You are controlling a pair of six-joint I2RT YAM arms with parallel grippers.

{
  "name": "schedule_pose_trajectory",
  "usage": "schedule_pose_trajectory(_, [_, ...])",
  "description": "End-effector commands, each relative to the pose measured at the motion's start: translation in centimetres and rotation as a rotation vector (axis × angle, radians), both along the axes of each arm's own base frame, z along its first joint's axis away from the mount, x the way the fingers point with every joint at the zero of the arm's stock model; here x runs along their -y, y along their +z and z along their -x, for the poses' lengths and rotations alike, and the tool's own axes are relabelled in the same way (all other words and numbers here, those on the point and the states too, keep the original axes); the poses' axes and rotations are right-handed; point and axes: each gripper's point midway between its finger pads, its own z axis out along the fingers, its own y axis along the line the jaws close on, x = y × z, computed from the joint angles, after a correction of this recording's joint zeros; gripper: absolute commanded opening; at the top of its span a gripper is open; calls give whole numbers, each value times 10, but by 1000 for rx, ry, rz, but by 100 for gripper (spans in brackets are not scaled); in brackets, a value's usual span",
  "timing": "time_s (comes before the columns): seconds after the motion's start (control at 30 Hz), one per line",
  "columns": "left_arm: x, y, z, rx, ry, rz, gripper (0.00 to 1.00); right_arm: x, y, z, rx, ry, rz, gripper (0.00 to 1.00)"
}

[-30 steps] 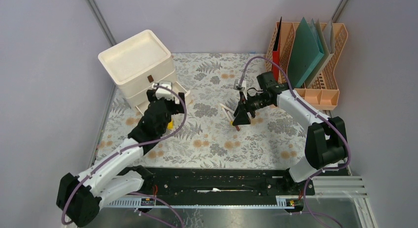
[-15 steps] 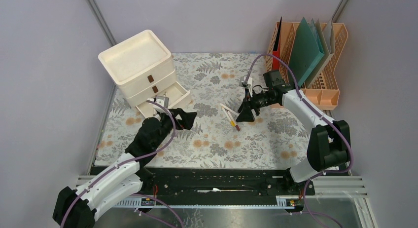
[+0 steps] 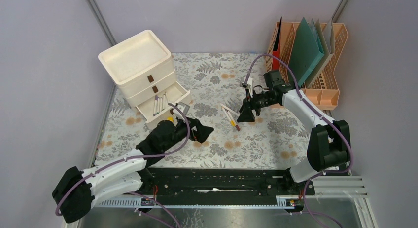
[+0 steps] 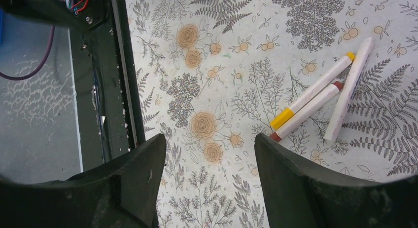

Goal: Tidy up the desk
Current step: Pick up the stationery from the center of the board.

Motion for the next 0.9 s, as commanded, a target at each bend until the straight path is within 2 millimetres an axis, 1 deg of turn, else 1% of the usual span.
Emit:
schedule_pose_trajectory(0.0, [21, 26, 3, 77, -13, 6, 99, 3, 6, -8, 40, -4, 5, 73])
schedule_pose_trajectory(0.2, [45, 23, 24, 79, -83, -24, 99, 4, 6, -9, 43, -5, 7, 73])
schedule_pose_trajectory(0.3, [55, 17, 33, 77, -109, -50, 99, 4, 5, -9, 43, -6, 9, 73])
schedule_pose_trajectory(0.5, [64, -2, 41, 32, -116, -68, 99, 5, 2, -10, 36, -10, 19, 73])
schedule_pose_trajectory(0.67, [65, -21, 36, -42, -36, -100, 99, 5, 4, -9, 43, -9, 16, 73])
schedule_pose_trajectory(0.77, [60, -37, 25, -107, 72, -141, 99, 5, 5, -10, 45, -9, 16, 73])
schedule_pose_trajectory(0.87, [57, -48, 13, -160, 178, -181, 99, 6, 3, -11, 45, -15, 24, 73])
